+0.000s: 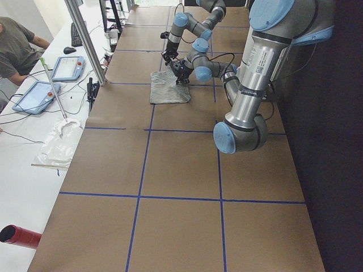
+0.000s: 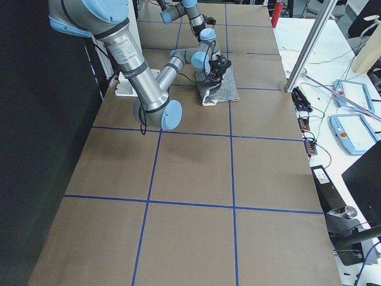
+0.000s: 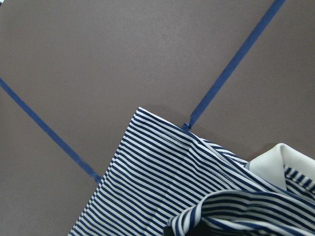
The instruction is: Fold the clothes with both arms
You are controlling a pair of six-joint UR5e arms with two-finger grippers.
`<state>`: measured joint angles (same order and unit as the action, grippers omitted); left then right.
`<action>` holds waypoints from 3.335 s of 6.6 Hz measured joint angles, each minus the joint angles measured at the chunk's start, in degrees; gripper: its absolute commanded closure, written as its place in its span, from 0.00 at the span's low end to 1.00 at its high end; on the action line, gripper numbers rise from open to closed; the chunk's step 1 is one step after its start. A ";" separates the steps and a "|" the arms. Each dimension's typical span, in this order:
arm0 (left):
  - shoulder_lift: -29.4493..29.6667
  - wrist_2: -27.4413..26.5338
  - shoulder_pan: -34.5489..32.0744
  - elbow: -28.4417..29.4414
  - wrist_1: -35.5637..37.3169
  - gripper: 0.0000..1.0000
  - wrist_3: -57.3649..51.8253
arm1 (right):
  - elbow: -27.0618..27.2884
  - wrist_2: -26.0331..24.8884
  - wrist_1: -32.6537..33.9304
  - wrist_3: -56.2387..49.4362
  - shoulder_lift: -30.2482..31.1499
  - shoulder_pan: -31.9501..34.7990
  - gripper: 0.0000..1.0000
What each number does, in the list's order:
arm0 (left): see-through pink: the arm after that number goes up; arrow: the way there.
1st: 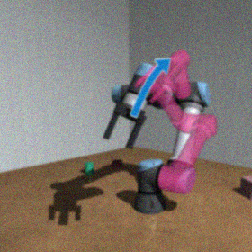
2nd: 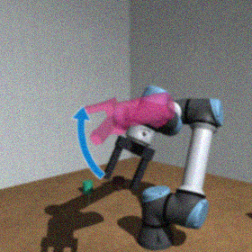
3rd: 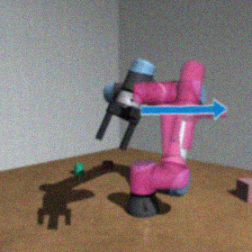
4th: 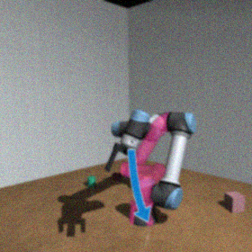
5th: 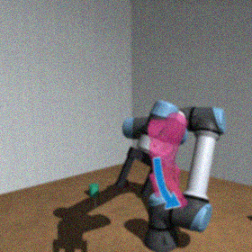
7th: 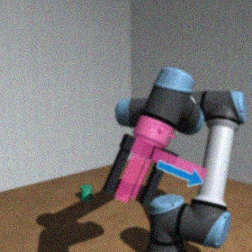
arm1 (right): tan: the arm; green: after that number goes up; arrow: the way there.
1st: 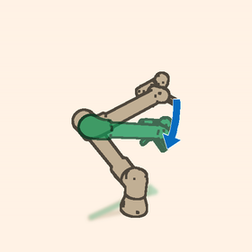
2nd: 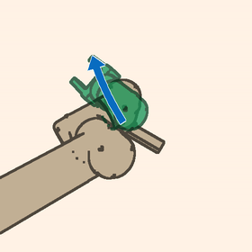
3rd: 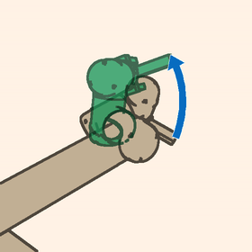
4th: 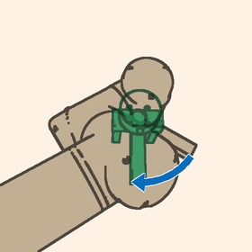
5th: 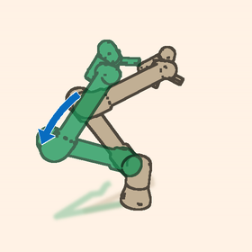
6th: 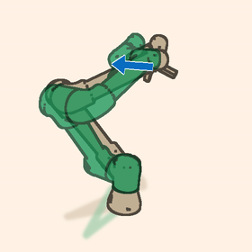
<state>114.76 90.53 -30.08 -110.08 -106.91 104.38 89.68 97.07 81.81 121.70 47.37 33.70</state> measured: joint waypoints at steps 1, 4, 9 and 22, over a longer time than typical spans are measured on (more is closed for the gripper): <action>2.37 0.05 -2.53 7.69 -4.90 0.66 -3.03 | -6.21 1.56 -3.74 -0.24 -2.08 1.28 0.01; 10.69 0.46 -10.28 29.76 -17.63 0.46 -17.04 | -24.90 7.98 -12.46 -10.20 -10.43 7.23 0.00; 11.82 6.65 -6.70 26.26 -17.99 1.00 -12.74 | -20.89 14.96 -13.41 -17.10 -7.72 11.72 0.00; 16.11 17.21 -18.85 41.89 -24.42 1.00 -37.69 | -14.06 17.53 -13.15 -27.40 1.14 15.86 0.00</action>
<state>130.87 107.74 -48.93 -68.20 -131.33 66.69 75.61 114.59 68.66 94.30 48.51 49.55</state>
